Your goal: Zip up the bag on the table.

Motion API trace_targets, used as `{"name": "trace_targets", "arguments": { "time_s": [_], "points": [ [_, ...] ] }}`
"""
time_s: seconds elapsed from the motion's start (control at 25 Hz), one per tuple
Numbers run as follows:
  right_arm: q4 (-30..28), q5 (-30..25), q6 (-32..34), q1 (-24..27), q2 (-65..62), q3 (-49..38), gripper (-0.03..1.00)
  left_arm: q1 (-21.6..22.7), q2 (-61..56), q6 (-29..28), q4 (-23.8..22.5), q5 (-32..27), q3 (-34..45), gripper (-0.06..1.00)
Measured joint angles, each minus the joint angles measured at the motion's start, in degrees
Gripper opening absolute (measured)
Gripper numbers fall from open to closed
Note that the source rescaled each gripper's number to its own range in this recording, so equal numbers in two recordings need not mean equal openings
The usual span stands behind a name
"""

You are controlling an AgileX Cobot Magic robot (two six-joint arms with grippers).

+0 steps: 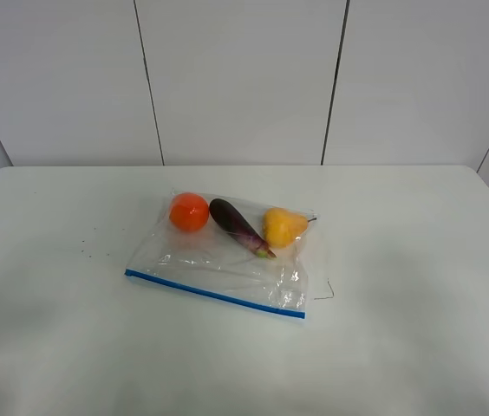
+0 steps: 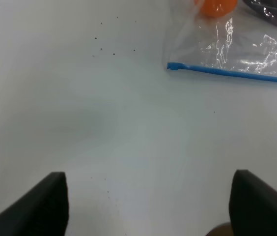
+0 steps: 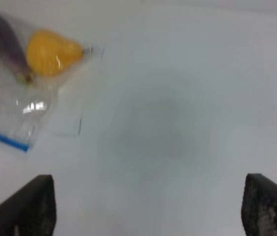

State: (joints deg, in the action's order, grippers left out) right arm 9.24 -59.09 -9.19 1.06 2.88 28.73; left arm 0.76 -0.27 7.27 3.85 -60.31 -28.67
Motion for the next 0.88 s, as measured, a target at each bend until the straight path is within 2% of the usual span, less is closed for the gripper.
{"name": "trace_targets", "arguments": {
  "time_s": [0.88],
  "points": [
    [-0.22, -0.08, 0.25, 0.00, -2.26, 0.00, 0.85, 0.00, 0.00, 0.00, 0.00, 0.00, 0.00, 0.96]
  ]
}}
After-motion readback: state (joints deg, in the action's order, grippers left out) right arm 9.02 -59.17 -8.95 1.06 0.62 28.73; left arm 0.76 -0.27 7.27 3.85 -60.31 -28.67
